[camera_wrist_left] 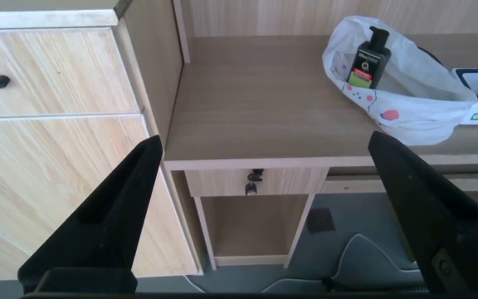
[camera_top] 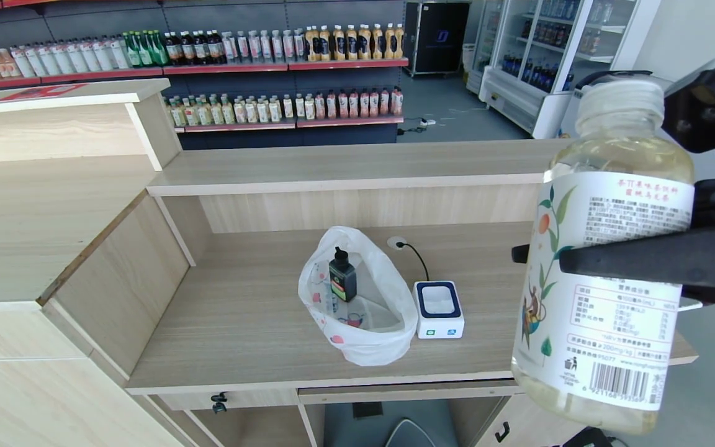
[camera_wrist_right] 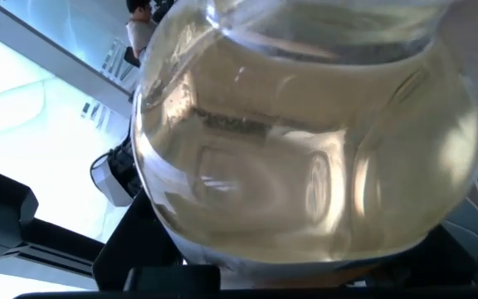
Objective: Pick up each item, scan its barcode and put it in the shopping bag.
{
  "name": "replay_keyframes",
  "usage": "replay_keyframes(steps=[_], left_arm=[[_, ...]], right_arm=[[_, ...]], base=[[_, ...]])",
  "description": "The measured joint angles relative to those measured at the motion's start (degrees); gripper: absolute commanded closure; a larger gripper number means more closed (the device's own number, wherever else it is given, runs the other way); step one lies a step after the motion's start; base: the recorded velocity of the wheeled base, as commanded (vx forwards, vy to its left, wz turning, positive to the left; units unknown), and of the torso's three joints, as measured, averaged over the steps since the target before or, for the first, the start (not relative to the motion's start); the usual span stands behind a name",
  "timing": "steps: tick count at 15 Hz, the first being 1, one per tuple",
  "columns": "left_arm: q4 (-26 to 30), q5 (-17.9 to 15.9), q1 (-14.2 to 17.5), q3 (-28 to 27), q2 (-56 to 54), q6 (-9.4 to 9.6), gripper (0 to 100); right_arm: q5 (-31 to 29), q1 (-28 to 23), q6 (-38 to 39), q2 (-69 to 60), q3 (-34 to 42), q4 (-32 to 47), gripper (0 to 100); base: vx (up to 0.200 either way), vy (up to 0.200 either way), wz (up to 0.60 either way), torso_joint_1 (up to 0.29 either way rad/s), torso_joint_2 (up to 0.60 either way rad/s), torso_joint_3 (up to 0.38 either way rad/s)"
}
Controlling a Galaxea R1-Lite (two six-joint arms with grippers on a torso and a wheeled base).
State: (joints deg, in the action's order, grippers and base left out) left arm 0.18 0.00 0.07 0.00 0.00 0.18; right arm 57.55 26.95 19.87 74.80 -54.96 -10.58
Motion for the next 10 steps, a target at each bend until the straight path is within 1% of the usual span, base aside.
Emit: replay_keyframes(steps=[6,10], left_arm=[[0.0,0.0,0.0,0.0,0.0,0.00,0],[0.0,0.0,0.0,0.0,0.0,0.00,0]], right_arm=[[0.0,0.3,-0.3,0.3,0.4,0.1,100],[-0.1,0.6,-2.8,0.2,1.3,0.0,100]], base=[[0.000,0.000,0.00,0.000,0.00,0.000],[0.000,0.000,0.00,0.000,0.00,0.000]])
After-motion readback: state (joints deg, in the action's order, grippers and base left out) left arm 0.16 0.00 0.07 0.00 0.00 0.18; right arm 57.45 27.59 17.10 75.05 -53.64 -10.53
